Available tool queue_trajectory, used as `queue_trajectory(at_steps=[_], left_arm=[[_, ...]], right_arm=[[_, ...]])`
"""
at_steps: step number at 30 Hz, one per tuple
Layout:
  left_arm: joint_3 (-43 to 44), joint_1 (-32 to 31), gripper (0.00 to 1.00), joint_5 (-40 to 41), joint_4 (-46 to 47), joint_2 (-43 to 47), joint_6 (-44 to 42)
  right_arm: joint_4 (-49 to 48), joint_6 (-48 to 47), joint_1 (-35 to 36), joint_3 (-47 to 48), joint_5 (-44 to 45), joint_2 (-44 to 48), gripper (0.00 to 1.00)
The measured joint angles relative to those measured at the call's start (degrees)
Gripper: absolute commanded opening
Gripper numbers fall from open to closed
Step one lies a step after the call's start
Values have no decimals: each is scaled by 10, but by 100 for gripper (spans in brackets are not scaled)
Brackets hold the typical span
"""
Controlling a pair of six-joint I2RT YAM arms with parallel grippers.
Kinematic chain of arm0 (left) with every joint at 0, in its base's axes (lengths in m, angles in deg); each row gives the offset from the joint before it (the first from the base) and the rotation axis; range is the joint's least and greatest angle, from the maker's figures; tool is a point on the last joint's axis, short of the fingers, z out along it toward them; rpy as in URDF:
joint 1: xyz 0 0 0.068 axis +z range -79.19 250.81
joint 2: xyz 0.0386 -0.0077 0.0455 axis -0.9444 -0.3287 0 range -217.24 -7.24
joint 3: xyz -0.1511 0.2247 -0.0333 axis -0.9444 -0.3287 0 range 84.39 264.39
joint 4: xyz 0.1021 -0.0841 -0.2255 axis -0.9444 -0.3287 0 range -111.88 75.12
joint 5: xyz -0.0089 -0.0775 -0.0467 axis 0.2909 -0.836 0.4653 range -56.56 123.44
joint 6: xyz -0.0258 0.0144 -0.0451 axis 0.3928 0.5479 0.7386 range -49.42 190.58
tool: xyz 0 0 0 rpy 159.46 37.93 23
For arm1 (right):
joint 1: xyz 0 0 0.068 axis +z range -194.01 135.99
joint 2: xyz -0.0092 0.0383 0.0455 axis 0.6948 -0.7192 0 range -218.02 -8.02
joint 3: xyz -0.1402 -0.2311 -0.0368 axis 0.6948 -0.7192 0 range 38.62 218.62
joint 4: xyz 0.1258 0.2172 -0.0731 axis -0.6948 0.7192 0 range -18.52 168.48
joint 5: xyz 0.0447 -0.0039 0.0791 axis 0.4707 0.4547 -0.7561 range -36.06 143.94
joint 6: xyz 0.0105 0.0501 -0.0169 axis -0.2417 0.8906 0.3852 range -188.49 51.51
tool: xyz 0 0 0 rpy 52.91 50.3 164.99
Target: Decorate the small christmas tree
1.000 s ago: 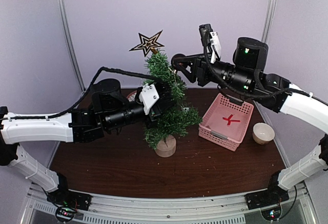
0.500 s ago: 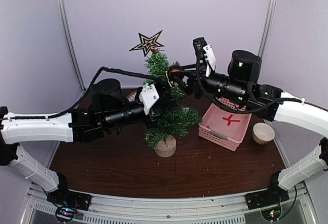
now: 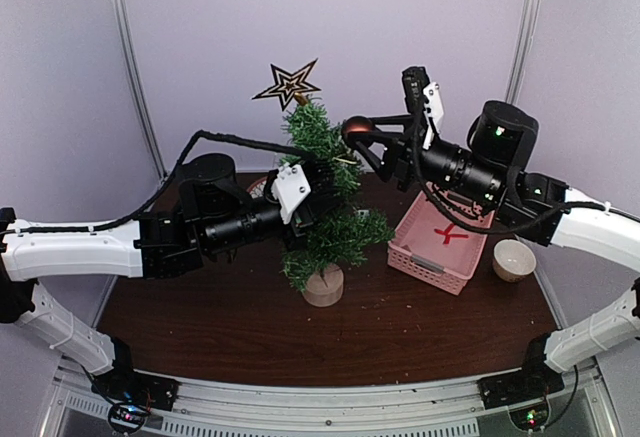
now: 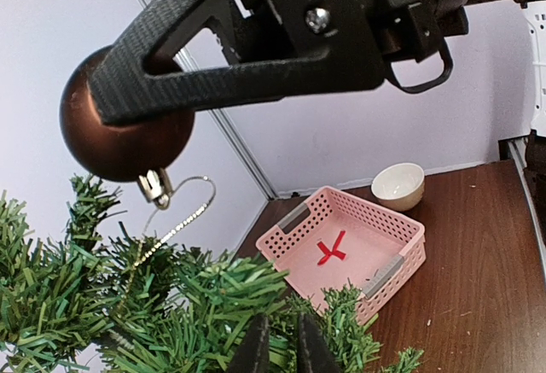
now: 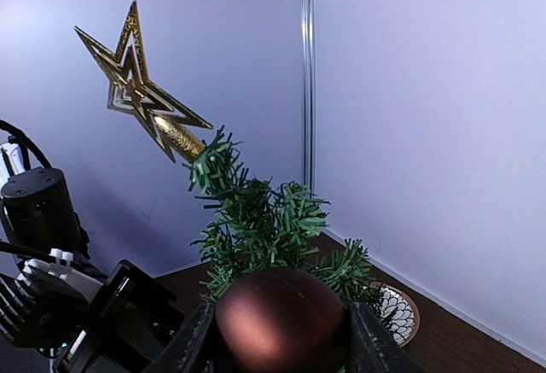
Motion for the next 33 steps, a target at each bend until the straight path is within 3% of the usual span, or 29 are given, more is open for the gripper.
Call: queue_trajectory(at_steps=[9,33], left_arm=[[0,0,13,0,-1,0,0],[0,0,13,0,-3,0,-2]], right_arm=[[4,-21,0,-14,3,2,31],[-18,-184,0,-55,19,-1,31]])
